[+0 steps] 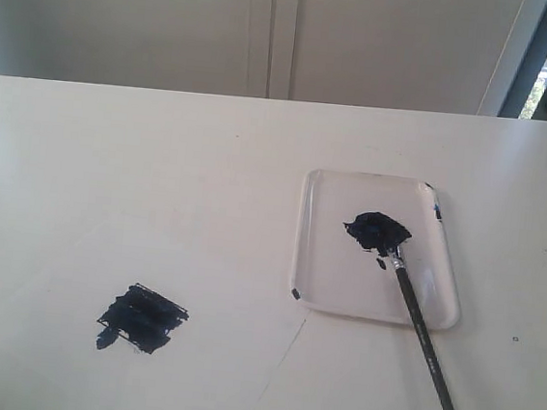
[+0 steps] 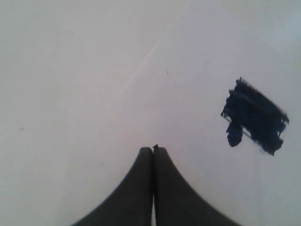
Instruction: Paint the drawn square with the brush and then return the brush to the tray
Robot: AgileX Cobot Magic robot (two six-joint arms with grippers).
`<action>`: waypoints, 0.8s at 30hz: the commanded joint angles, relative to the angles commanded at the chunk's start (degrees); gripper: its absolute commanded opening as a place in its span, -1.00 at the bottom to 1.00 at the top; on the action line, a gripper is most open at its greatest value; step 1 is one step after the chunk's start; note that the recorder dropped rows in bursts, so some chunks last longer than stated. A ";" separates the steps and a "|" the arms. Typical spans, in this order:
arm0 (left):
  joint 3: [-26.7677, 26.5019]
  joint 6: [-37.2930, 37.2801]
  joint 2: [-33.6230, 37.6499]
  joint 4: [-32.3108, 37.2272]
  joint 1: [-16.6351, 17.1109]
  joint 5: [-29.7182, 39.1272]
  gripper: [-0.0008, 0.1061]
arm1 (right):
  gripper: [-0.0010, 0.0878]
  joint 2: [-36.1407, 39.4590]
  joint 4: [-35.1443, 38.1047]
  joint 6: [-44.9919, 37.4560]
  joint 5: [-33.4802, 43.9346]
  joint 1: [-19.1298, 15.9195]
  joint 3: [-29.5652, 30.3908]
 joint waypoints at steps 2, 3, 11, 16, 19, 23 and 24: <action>0.00 0.13 -2.65 0.00 2.64 0.11 -0.99 | -0.55 -3.34 -0.23 0.00 0.44 -4.42 0.00; 0.00 0.13 -4.21 0.00 3.72 0.11 -0.99 | -0.55 -4.53 -0.22 0.00 0.64 -6.25 0.00; 0.00 0.13 -16.48 0.00 8.37 0.11 -0.99 | -0.55 -15.20 -0.22 0.00 0.39 -21.71 1.72; 1.85 0.13 -23.48 0.00 12.45 -1.65 -0.99 | -0.55 -23.68 -0.22 0.00 0.73 -26.47 5.68; 2.72 0.13 -27.30 0.10 13.95 -1.41 -0.99 | -0.55 -29.20 -0.22 0.00 0.73 -27.46 8.17; 3.12 0.13 -31.12 0.22 14.35 -1.15 -0.99 | -0.55 -31.28 -0.35 0.00 0.58 -27.68 10.91; 3.12 0.13 -32.37 0.22 14.35 -1.15 -0.99 | -0.55 -31.28 -0.54 0.00 0.82 -27.68 11.41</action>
